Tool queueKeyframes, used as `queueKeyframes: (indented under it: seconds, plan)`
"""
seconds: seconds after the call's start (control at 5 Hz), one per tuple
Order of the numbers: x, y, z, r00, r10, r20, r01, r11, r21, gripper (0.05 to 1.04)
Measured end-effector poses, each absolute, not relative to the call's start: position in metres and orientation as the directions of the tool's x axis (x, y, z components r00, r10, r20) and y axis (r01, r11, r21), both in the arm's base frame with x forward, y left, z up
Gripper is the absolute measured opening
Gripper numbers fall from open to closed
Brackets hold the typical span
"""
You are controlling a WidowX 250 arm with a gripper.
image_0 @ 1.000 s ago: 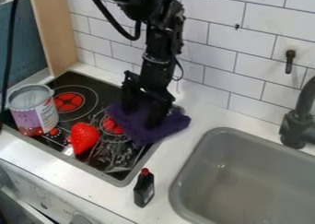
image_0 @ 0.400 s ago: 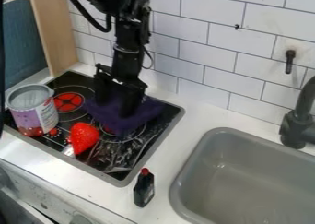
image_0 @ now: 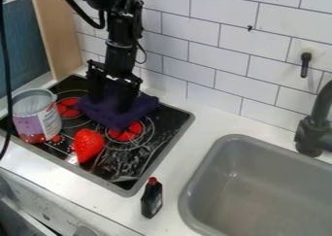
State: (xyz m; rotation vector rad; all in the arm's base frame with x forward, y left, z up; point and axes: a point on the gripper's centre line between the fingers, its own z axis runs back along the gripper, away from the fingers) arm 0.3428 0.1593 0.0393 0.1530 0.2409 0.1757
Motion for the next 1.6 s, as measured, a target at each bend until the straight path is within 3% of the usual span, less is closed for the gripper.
queueKeyframes:
  seconds: [0.6, 0.8, 1.4, 1.6]
  plan:
    - [0.318, 0.204, 0.043, 0.909, 0.365, -0.200, -0.334, 0.927, 0.171, 1.001]
    - [0.315, 0.207, 0.046, 0.914, 0.368, -0.173, -0.355, 0.929, 0.101, 1.001]
    - [0.310, 0.200, 0.097, 0.948, 0.318, -0.030, -0.315, 0.945, 0.085, 1.001]
    - [0.298, 0.191, 0.105, 0.960, 0.277, -0.039, -0.274, 0.959, 0.069, 1.001]
